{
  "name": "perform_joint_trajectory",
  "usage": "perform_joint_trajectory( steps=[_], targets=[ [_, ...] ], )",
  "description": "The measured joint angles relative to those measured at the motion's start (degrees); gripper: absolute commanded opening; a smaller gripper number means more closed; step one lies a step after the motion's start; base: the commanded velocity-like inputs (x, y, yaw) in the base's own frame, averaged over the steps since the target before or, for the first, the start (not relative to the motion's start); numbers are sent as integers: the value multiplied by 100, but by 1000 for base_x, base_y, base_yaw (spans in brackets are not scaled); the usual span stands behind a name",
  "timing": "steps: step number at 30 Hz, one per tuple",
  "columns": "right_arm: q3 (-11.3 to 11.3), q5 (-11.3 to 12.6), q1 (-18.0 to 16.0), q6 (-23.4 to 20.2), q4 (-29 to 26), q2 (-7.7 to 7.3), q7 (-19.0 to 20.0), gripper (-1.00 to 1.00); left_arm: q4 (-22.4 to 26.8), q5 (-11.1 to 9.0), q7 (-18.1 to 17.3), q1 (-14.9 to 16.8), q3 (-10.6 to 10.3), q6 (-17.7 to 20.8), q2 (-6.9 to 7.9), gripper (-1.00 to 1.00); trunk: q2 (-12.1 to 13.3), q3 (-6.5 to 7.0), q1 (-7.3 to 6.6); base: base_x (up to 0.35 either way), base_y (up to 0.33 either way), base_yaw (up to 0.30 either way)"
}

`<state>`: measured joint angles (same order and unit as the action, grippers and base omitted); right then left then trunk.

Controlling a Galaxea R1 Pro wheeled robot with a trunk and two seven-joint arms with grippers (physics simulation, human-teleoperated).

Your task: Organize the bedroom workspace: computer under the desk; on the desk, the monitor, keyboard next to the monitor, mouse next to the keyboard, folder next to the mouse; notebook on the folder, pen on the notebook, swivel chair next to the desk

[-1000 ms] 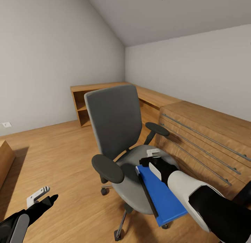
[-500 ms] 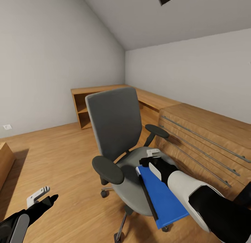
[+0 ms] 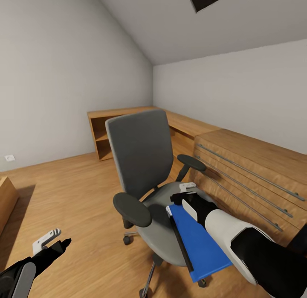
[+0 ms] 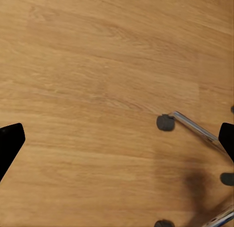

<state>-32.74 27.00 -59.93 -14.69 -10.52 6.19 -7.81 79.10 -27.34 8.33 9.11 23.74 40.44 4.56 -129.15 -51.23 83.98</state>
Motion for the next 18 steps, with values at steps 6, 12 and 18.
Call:
perform_joint_trajectory(
  steps=[6, 12, 18],
  targets=[
    [5, 0, -2, -4, 0, -2, 0, 100, -5, 0, 0, 0, -2, 0, 0, 100, 0, 49, 0, 0, 0, 0],
    [1, 0, -3, -9, -4, 2, -1, 100, -6, 0, 0, 0, -1, -1, 0, 100, 0, 102, 0, 0, 0, 0],
    [0, 0, -2, -21, -32, -1, -6, 100, -13, 0, 0, 0, 0, -6, 0, 100, 0, 156, 0, 0, 0, 0]
  ],
)
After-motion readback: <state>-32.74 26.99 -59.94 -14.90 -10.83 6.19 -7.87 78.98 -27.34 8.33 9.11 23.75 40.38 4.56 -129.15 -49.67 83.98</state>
